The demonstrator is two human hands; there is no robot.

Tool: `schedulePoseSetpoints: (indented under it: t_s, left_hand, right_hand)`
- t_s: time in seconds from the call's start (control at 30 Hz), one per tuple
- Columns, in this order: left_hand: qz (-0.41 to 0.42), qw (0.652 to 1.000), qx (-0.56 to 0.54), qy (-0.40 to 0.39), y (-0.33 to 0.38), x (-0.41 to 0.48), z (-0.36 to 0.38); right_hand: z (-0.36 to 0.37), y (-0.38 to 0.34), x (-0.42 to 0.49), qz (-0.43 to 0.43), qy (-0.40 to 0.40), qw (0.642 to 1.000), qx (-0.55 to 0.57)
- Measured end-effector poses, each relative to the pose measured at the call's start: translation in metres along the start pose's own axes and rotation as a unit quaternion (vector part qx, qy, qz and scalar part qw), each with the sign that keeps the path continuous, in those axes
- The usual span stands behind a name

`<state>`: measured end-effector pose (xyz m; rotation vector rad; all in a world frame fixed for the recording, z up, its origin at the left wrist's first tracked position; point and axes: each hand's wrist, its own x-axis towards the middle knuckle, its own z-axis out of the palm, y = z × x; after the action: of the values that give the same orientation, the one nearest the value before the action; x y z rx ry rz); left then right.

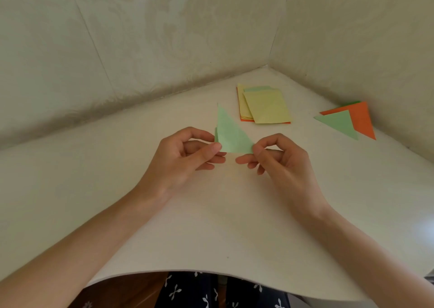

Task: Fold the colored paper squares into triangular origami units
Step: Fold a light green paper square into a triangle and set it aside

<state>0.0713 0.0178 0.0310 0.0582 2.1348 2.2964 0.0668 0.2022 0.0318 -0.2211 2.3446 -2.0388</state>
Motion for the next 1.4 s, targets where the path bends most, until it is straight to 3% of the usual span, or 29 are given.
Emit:
schedulePoseSetpoints:
  t_s: [0.2, 0.4, 0.6, 0.8, 0.97, 1.23, 1.33, 1.4]
  left_hand:
    - [0.024, 0.999, 0.021, -0.004, -0.002, 0.001, -0.005]
    - [0.019, 0.999, -0.02, -0.03, -0.001, 0.001, -0.005]
    - [-0.034, 0.984, -0.126, -0.126, -0.002, 0.004, -0.009]
    - [-0.025, 0.974, -0.174, -0.146, -0.001, 0.01, -0.015]
    - [0.007, 0.973, -0.128, -0.19, -0.003, 0.009, -0.019]
    - [0.017, 0.977, -0.112, -0.178, -0.008, 0.01, -0.022]
    - [0.044, 0.983, -0.055, -0.171, -0.009, 0.01, -0.02]
    - [0.052, 0.991, -0.009, -0.126, -0.008, 0.01, -0.017]
  right_hand:
    - [0.002, 0.001, -0.001, 0.033, -0.099, 0.994, 0.026]
    - [-0.001, 0.003, 0.003, 0.042, -0.102, 0.991, 0.081]
    - [-0.004, 0.003, 0.003, 0.049, -0.137, 0.982, 0.119]
    - [-0.002, 0.005, 0.001, 0.035, -0.157, 0.983, 0.091]
    - [-0.003, 0.004, 0.001, 0.029, -0.167, 0.983, 0.074]
    - [-0.004, 0.004, 0.0, 0.023, -0.174, 0.984, 0.035]
    - [-0.002, 0.003, -0.002, 0.018, -0.189, 0.982, -0.005]
    - [-0.001, 0.003, -0.002, 0.011, -0.184, 0.983, -0.017]
